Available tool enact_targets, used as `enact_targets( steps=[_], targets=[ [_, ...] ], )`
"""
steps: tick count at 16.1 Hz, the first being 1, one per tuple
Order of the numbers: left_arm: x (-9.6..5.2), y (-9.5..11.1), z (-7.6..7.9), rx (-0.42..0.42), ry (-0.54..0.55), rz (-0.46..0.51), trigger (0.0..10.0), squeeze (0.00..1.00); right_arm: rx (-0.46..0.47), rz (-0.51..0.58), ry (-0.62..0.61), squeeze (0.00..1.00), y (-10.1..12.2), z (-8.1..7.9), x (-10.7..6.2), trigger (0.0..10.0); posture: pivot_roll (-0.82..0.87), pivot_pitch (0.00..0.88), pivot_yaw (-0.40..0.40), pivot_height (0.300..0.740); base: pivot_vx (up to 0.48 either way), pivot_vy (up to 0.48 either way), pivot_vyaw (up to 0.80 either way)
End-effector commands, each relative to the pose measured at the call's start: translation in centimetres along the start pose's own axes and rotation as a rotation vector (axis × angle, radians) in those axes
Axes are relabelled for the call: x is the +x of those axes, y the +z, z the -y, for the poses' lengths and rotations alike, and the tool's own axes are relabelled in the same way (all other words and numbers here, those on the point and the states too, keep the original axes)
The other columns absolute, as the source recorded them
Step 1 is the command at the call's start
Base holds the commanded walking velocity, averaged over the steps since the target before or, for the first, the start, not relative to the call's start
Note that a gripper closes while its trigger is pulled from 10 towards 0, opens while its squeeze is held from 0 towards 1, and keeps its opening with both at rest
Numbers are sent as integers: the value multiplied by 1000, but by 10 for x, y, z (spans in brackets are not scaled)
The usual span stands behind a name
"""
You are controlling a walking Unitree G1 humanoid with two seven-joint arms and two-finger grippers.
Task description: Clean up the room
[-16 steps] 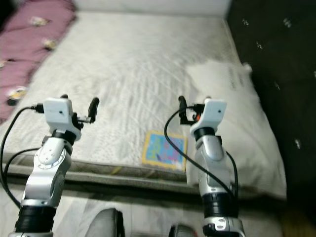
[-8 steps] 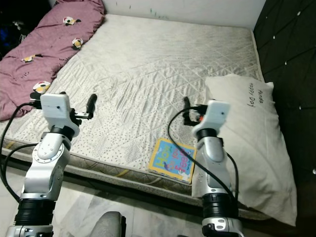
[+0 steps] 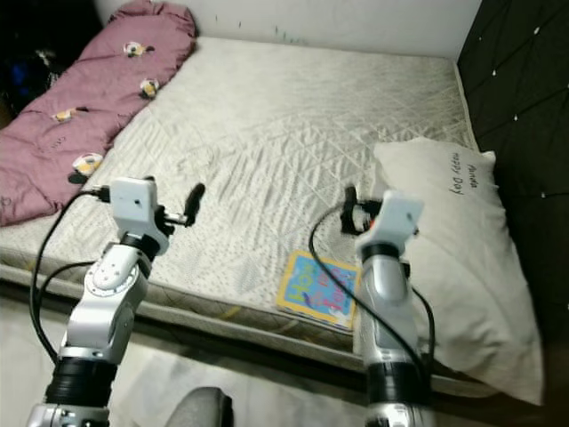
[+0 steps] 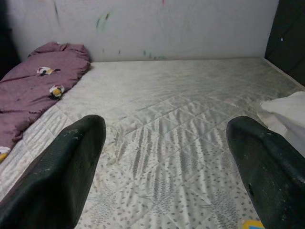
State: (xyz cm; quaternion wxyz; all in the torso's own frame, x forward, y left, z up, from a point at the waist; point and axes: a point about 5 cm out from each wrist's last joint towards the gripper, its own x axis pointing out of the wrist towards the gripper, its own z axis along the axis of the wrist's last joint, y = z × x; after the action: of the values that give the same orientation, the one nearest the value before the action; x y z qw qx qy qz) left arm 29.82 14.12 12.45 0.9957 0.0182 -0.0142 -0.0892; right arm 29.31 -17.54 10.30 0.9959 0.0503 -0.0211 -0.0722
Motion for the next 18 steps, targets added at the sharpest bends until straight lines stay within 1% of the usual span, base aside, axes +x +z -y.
enact_targets(
  steps=[1,2,3,4,6,7,9,10,13,15,16,18],
  targets=[
    [-6,-1,-6,23,18,-9,10000,0,13,-1,0,0,2,-3,-3,10000,-61,0,61,740,0,480,-800],
    [-12,-6,-7,8,29,-29,10000,0,-8,-14,5,0,-1,-1,-8,10000,-64,0,54,740,0,480,-800],
    [-19,-11,-8,-18,36,-50,10000,0,1,-27,0,0,-2,1,-14,10000,-60,0,35,740,0,480,-800],
    [-22,-13,-8,-23,36,-56,10000,0,2,-34,5,0,-2,1,-15,10000,-55,0,29,740,0,480,-675],
    [-28,-17,-8,-40,46,-70,10000,0,0,-62,40,0,-7,-4,-19,10000,-35,0,13,740,0,480,0],
    [-30,-15,-8,-48,47,-66,10000,0,-10,-75,59,0,-8,-6,-20,10000,-23,0,1,740,0,480,0],
    [-33,-11,-8,-46,43,-51,10000,0,-13,-79,73,0,-8,-7,-20,10000,-10,0,-10,740,0,480,0],
    [-34,-13,-11,-48,61,-56,10000,0,-12,-85,77,0,-8,-8,-19,10000,-10,0,-9,740,0,480,0],
    [-38,-13,-9,-77,49,-70,10000,0,-16,-85,85,0,-6,-8,-21,10000,-14,0,-8,740,0,480,0],
    [-41,-15,-8,-116,47,-77,10000,0,-15,-104,78,0,-10,-6,-25,10000,-20,0,-6,740,0,480,0],
    [-41,-16,-6,-162,33,-88,10000,0,-16,-105,83,0,-10,-6,-25,10000,-16,0,-10,740,0,480,-438],
    [-40,-15,-2,-148,4,-89,10000,0,-14,-113,87,0,-10,-7,-24,10000,-8,0,-12,740,0,480,-553]
  ],
)
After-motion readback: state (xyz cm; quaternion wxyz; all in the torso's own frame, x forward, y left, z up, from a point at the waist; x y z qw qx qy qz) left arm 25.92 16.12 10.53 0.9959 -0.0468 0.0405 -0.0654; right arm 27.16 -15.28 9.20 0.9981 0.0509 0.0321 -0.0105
